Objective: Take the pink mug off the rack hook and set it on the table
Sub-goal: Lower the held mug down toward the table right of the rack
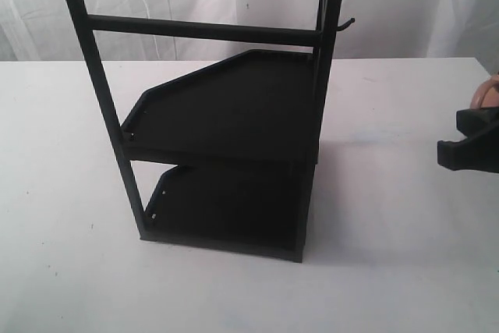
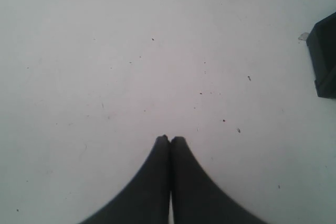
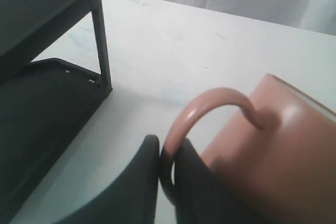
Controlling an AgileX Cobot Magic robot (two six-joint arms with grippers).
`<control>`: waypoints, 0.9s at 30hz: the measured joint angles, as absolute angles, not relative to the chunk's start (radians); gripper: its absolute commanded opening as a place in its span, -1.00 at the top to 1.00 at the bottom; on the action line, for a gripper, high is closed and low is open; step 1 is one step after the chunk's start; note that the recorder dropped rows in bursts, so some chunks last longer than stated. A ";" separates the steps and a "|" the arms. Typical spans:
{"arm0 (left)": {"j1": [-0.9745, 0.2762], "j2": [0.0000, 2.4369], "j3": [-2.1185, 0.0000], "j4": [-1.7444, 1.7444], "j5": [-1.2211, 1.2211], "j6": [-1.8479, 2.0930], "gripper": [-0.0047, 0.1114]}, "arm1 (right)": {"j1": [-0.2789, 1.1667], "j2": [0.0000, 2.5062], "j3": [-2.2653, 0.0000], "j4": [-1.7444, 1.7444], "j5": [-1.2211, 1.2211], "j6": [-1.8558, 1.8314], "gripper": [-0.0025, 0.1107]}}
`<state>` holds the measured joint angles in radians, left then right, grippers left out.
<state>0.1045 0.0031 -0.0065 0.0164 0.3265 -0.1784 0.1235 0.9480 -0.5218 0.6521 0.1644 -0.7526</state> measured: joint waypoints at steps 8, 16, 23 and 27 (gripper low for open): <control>0.105 0.003 -0.007 0.016 0.327 -0.178 0.92 | 0.203 0.948 -0.508 0.652 0.106 -0.792 0.96; 0.105 0.003 -0.007 0.016 0.327 -0.178 0.92 | 0.257 0.948 -0.446 0.650 -0.047 -0.794 0.96; 0.105 0.003 -0.007 0.016 0.327 -0.178 0.92 | 0.312 0.948 -0.375 0.437 -0.231 -0.563 0.96; 0.105 0.003 -0.007 0.016 0.327 -0.178 0.92 | 0.319 0.948 -0.308 0.263 -0.383 -0.240 0.96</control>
<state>0.1045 0.0031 -0.0065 0.0164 0.3265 -0.1784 0.3185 0.9480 -0.3084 0.2627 -0.3831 -0.2397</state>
